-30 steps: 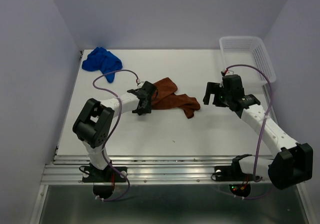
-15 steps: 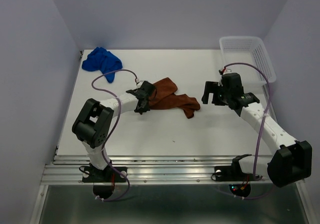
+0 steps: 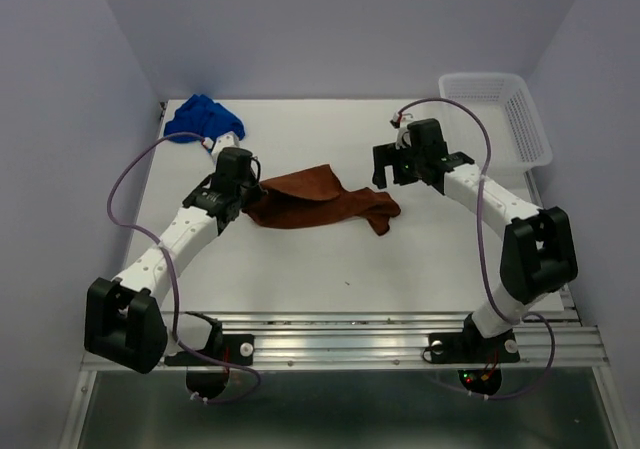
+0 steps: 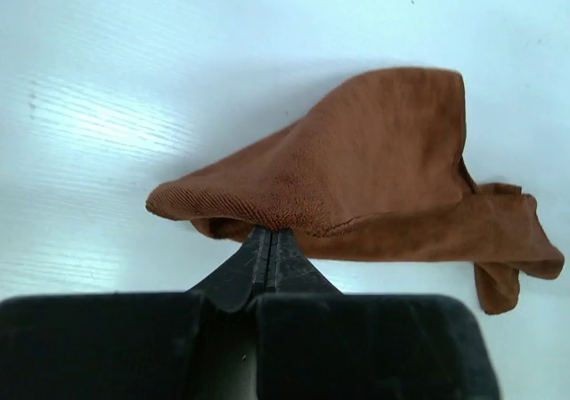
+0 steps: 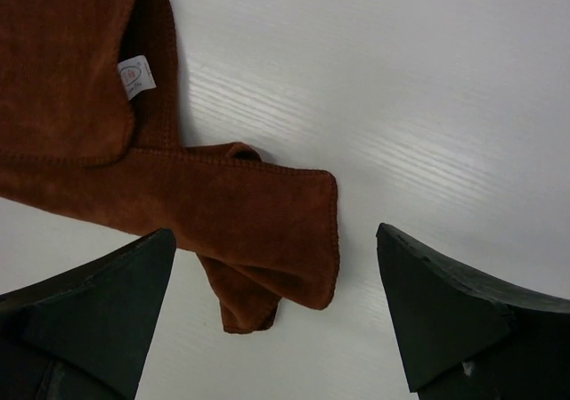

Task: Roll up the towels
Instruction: Flatten the towel

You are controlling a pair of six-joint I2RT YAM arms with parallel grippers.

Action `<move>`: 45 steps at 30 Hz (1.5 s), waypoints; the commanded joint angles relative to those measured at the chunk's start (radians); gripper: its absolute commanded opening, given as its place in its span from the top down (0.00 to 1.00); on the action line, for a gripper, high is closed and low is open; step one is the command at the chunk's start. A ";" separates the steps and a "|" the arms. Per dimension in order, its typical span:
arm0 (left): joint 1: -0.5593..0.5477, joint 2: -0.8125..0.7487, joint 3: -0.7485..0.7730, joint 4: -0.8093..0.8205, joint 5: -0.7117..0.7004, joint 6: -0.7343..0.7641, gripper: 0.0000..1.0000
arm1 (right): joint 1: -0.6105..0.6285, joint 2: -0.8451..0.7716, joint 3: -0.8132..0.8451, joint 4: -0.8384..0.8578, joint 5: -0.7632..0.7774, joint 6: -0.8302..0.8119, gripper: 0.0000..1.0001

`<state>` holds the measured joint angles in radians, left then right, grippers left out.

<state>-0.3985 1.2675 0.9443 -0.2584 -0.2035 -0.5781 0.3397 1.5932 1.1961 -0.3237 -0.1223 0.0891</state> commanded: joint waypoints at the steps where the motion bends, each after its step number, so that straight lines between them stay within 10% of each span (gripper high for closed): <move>1: 0.073 -0.046 -0.030 0.010 0.055 -0.060 1.00 | 0.041 0.109 0.123 0.022 -0.002 -0.057 0.00; 24: 0.239 -0.091 -0.021 -0.065 0.073 -0.155 1.00 | 0.134 0.361 0.252 0.031 0.085 0.064 0.23; 45: 0.254 -0.098 -0.061 -0.044 0.096 -0.126 1.00 | 0.143 0.369 0.237 0.084 -0.088 0.038 0.99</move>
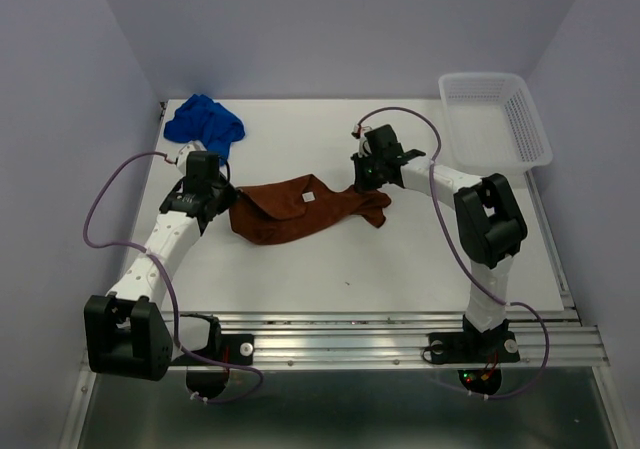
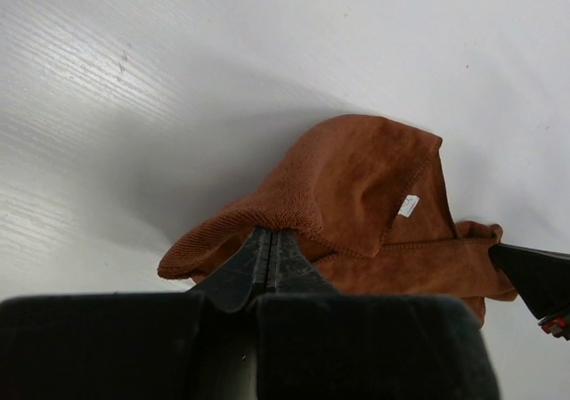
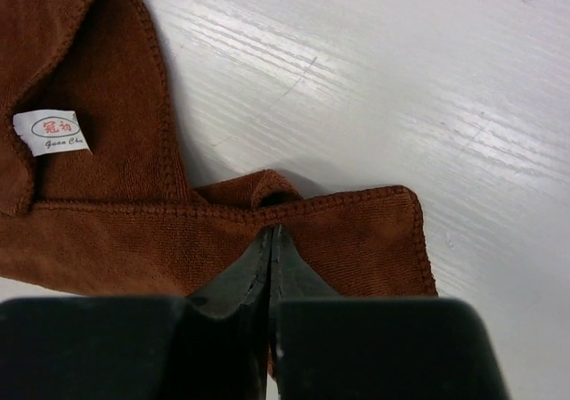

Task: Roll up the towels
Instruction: Flatten the towel

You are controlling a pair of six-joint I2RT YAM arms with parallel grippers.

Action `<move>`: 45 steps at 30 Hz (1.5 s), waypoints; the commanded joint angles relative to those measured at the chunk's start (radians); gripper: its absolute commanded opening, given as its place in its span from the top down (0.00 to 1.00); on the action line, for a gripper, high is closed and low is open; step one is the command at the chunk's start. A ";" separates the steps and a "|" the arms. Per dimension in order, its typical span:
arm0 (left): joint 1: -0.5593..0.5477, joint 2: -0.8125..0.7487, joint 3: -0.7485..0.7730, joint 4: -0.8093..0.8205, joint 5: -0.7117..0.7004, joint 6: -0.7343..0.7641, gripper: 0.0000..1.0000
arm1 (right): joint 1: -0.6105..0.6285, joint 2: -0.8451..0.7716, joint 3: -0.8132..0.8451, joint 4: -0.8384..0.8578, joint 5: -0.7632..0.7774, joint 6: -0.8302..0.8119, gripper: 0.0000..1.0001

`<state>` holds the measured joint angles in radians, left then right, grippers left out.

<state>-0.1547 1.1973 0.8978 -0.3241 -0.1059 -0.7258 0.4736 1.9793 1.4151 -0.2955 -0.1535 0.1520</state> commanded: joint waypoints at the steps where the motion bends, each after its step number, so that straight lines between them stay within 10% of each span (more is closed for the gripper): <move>1: 0.012 -0.030 -0.014 0.022 -0.003 0.022 1.00 | 0.010 -0.019 0.018 0.058 -0.051 -0.025 0.99; 23: 0.037 -0.220 0.131 -0.009 0.089 -0.102 1.00 | 0.010 -0.654 -0.350 0.398 0.322 0.004 0.99; 38: 0.038 -0.476 0.401 -0.110 0.221 -0.291 1.00 | 0.010 -1.267 -0.298 0.201 0.275 0.026 0.99; 45: 0.038 -0.597 0.440 -0.274 0.025 -0.380 1.00 | 0.010 -1.410 -0.278 0.098 0.264 0.060 0.99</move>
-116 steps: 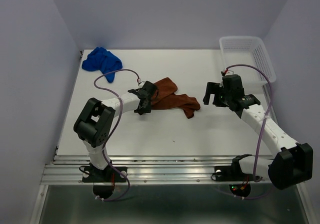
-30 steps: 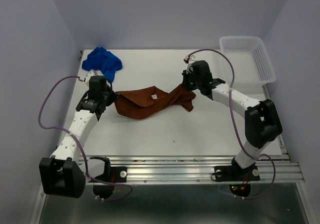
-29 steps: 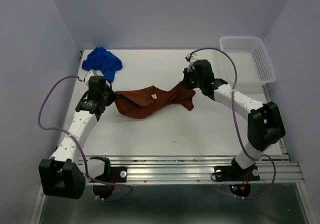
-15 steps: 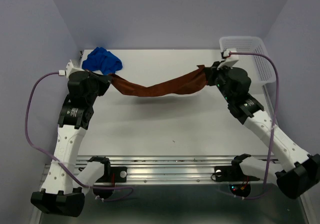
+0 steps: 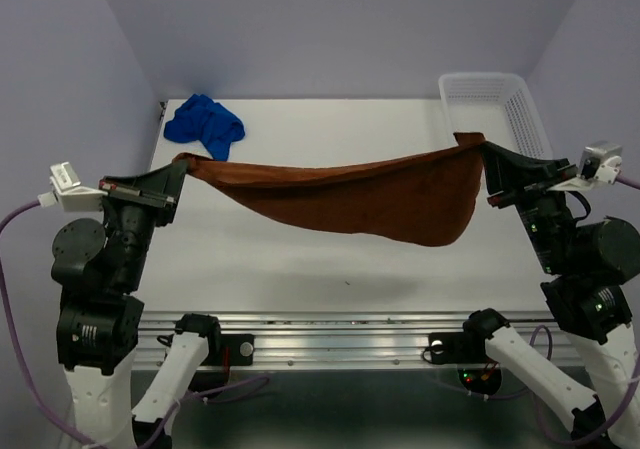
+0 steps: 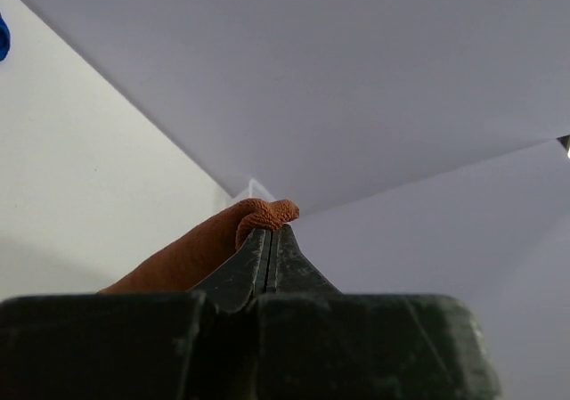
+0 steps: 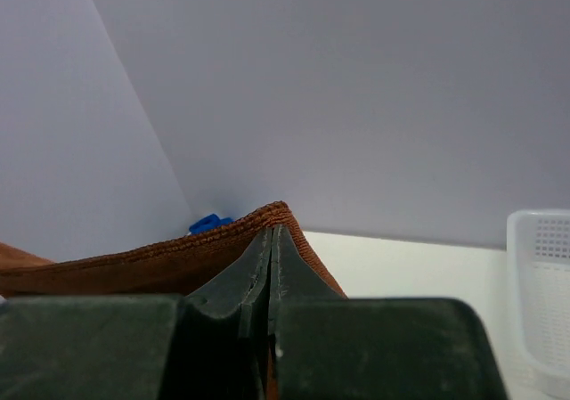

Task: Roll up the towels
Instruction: Flatten the towel

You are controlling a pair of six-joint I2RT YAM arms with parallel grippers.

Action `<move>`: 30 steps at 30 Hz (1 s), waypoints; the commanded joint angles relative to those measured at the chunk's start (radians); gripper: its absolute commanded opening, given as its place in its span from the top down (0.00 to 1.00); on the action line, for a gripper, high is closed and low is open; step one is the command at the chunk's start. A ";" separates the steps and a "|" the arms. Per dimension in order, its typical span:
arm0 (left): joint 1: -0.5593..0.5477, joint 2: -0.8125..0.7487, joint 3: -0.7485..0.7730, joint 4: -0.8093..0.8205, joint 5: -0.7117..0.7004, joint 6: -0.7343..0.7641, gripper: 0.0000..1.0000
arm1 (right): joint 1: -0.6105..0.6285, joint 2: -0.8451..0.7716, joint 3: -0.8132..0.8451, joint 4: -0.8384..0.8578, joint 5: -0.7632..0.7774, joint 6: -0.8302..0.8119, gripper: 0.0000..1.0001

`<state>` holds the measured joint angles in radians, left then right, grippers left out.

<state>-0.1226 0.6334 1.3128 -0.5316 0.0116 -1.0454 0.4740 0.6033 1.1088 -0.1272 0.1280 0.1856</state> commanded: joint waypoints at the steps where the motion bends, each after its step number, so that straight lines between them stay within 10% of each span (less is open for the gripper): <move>1: 0.006 -0.029 -0.006 -0.068 -0.090 -0.068 1.00 | 0.009 -0.039 0.020 -0.072 -0.010 0.029 0.99; 12: 0.006 0.380 -0.257 0.157 -0.134 -0.093 0.96 | 0.009 0.438 -0.076 -0.101 0.413 0.144 0.99; 14: 0.008 0.587 -0.203 0.170 -0.177 -0.064 0.76 | -0.066 0.594 -0.014 -0.097 0.374 0.161 0.99; 15: 0.012 0.662 -0.164 0.159 -0.138 -0.038 0.33 | -0.113 0.741 0.017 -0.092 0.231 0.167 0.99; 16: 0.018 0.812 -0.112 0.148 -0.096 0.003 0.20 | -0.170 0.807 0.054 -0.094 0.170 0.179 0.96; 20: 0.003 1.038 0.172 0.012 0.021 0.159 0.01 | -0.170 0.948 0.215 -0.126 0.099 0.146 0.32; 30: -0.009 0.921 -0.021 0.050 -0.107 0.206 0.01 | -0.170 0.742 -0.004 -0.068 -0.110 0.124 0.00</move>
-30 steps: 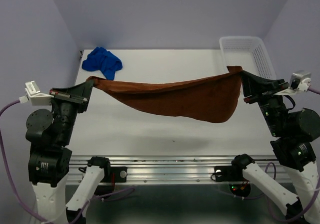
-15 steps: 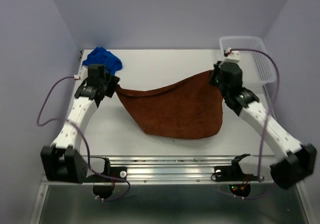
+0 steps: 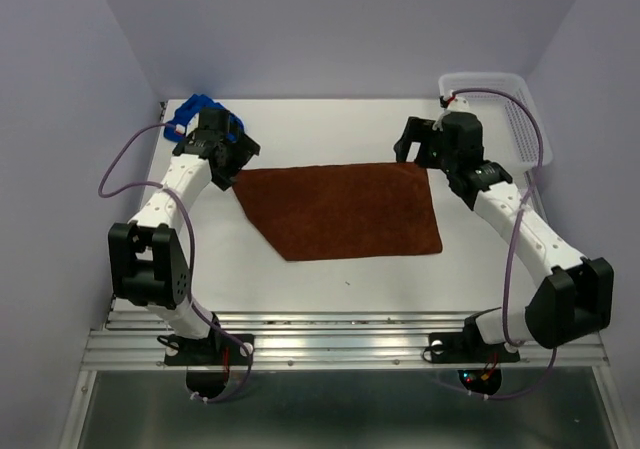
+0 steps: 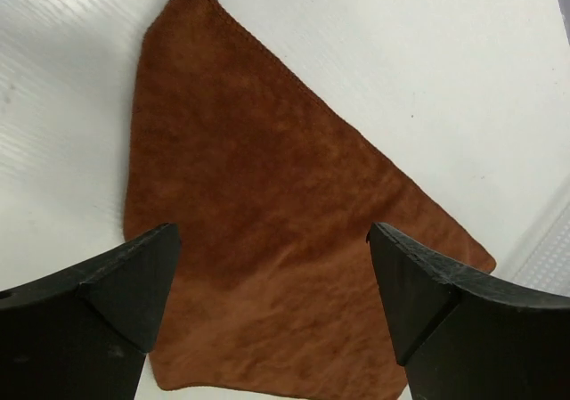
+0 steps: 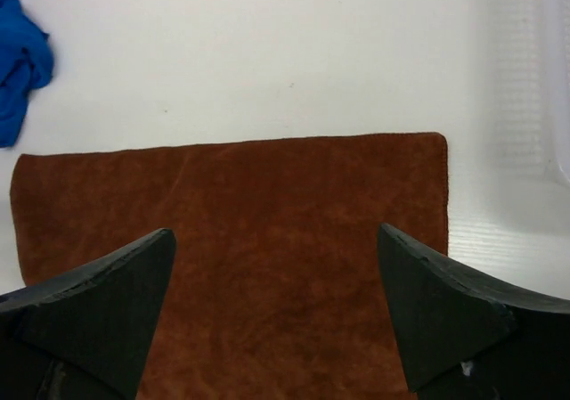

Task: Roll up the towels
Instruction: Flatten the towel

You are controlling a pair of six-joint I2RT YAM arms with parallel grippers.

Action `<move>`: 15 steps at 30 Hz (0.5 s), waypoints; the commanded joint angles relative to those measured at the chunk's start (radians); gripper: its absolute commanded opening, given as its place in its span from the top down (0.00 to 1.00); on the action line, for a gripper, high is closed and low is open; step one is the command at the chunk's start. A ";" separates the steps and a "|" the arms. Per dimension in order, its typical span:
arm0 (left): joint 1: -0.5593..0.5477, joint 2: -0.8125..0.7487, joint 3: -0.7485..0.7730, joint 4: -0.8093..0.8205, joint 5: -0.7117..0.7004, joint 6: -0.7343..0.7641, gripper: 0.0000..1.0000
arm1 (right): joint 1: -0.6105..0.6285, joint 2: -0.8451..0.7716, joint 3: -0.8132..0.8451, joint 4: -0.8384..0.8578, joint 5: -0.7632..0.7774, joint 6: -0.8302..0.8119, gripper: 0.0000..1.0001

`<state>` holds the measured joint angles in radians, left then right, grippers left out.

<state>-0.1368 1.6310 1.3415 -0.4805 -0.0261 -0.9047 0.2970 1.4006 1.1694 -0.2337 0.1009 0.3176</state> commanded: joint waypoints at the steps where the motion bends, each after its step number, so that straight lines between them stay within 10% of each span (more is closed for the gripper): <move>1: 0.005 -0.074 -0.050 -0.009 -0.086 0.091 0.01 | 0.007 -0.069 -0.076 0.037 -0.076 -0.009 0.00; 15: 0.002 0.180 0.250 -0.110 -0.253 0.276 0.01 | 0.007 -0.005 -0.016 -0.078 0.115 0.035 0.00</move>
<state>-0.1356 1.7313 1.4658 -0.5888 -0.2447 -0.7273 0.2970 1.3323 1.1030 -0.3016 0.1772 0.3367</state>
